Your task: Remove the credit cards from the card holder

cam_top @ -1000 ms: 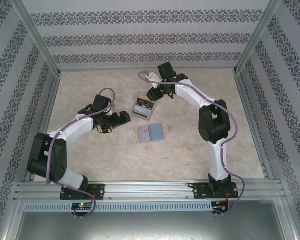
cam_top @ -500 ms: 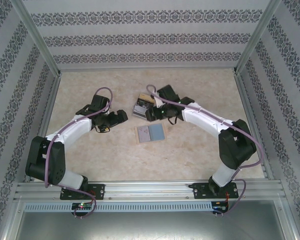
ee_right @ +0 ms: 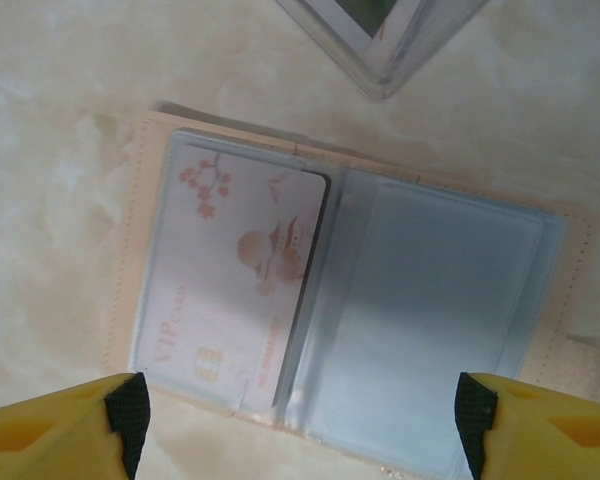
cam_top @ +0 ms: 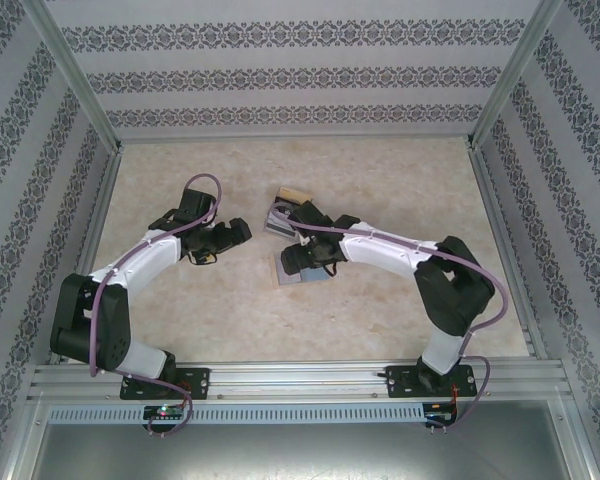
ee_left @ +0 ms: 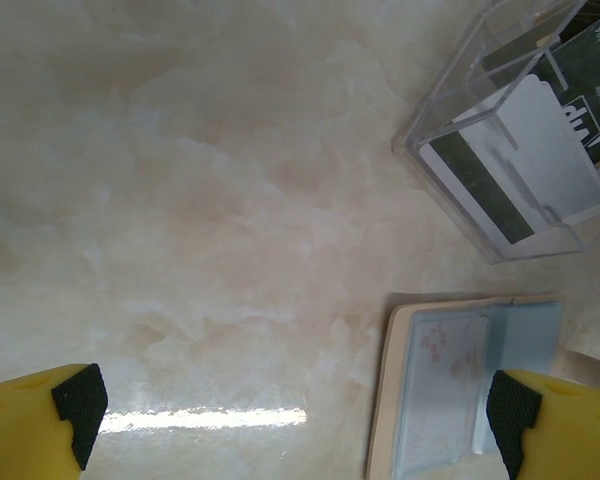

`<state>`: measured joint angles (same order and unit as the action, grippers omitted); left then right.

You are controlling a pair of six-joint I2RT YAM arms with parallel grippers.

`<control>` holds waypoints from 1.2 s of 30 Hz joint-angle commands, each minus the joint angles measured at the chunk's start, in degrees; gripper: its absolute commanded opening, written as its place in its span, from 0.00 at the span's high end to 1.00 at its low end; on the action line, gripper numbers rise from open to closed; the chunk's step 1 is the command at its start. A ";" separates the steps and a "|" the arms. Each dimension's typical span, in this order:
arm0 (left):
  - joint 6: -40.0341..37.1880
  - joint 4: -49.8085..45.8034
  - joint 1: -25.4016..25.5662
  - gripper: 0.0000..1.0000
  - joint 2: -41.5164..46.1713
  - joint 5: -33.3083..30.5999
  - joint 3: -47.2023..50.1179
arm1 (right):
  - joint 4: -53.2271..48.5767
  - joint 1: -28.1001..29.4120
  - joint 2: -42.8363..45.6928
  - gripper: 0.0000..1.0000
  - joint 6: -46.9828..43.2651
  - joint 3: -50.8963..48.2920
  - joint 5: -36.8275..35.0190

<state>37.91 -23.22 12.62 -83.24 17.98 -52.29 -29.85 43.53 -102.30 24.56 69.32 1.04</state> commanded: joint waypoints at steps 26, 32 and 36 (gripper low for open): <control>2.95 1.86 1.94 0.15 -7.30 15.20 -3.79 | -3.03 -0.83 -10.80 0.41 2.96 -0.23 -6.13; 4.87 4.75 5.03 0.39 -10.05 17.91 -3.73 | -2.68 -1.07 -11.39 0.41 3.26 -0.70 -5.54; 5.90 7.45 7.56 0.51 -12.82 19.14 -4.04 | -2.68 -1.07 -11.52 0.41 3.33 -0.85 -5.51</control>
<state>42.65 -19.18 18.63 -94.48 34.92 -54.92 -31.66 43.35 -110.19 26.87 71.09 -4.67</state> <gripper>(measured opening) 0.497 0.587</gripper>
